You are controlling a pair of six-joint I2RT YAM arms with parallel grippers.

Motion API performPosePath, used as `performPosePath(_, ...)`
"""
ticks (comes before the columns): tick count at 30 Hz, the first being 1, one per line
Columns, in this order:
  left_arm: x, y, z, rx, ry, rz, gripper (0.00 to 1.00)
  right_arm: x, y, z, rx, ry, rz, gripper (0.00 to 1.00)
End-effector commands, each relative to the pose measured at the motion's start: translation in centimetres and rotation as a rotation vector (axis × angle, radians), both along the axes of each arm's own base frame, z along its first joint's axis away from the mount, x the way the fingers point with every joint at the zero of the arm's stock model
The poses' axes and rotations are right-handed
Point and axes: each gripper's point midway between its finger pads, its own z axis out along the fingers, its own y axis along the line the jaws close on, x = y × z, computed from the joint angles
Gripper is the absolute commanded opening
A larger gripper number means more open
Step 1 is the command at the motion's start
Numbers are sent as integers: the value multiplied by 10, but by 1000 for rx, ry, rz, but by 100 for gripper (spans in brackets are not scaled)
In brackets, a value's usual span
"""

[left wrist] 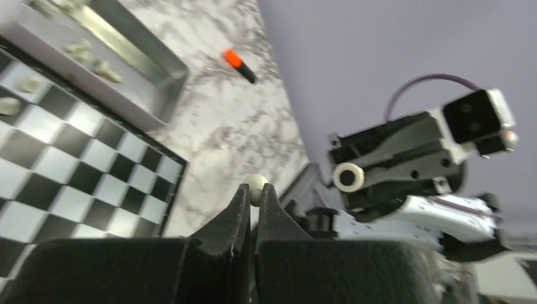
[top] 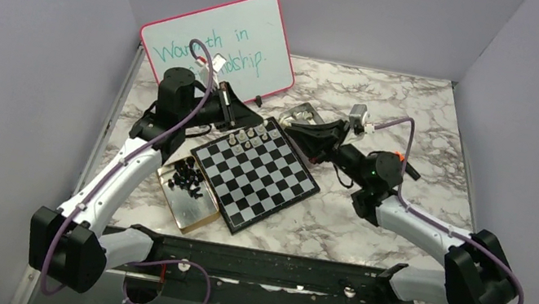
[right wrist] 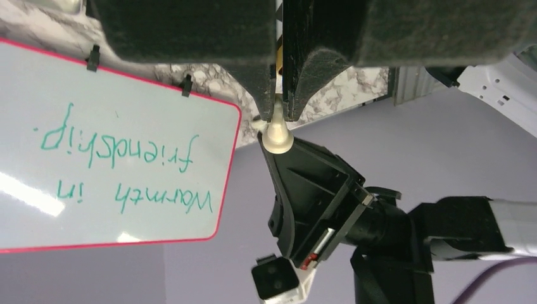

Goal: Set up the chess pieces on the board
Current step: Pick up the chess piece from the storage box, then place the chess piece on the chessboard.

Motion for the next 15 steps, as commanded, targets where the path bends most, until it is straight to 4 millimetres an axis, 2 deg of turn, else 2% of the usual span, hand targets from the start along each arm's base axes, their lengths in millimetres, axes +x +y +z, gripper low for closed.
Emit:
performPosePath(1,25,42,-33,333,-82,193,0,13,-14,-34,-108,137,-117,1)
performPosePath(6,38,74,-78,562,-40,302,0,17,-32,-56,-183,233,-218,1)
performPosePath(11,46,89,-130,736,67,307,0,27,-51,-79,-251,366,-346,1)
performPosePath(15,54,99,-164,840,125,301,0,32,-59,-99,-300,407,-401,1)
